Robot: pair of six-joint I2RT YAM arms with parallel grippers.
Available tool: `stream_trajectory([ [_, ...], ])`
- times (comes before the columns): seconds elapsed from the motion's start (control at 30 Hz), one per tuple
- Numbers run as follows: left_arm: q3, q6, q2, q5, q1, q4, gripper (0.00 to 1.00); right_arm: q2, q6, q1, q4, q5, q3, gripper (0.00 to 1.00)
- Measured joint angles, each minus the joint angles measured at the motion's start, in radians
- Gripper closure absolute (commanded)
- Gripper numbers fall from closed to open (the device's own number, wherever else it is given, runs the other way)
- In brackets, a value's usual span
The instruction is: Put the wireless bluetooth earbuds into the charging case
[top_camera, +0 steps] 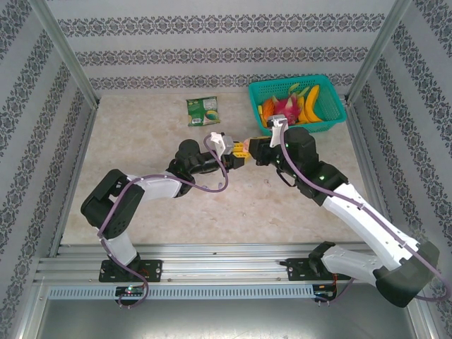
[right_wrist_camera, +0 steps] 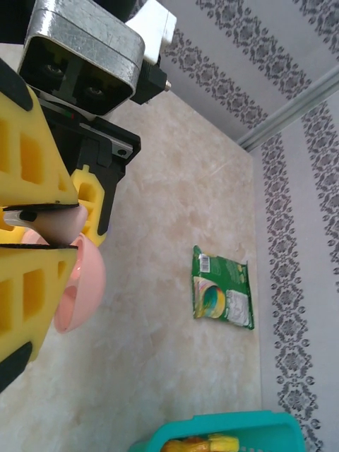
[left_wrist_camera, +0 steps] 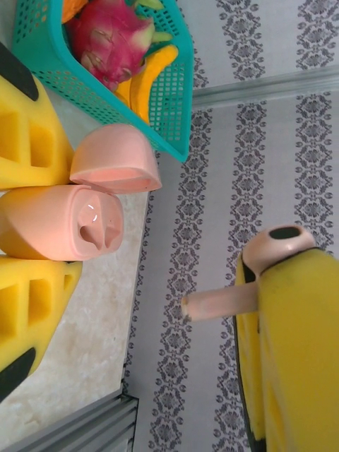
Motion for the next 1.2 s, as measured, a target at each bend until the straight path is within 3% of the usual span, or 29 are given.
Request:
stream_trajectory([
  [0.4,0.007,-0.008,-0.048,0.046,0.0,-0.033,1.0,-0.058,-0.061,-0.001,0.104,-0.044,-0.08,0.8],
  [1.2,0.028,-0.011,-0.054,0.068,-0.011,-0.066,1.0,-0.06,-0.061,-0.042,0.126,-0.049,-0.117,0.81],
])
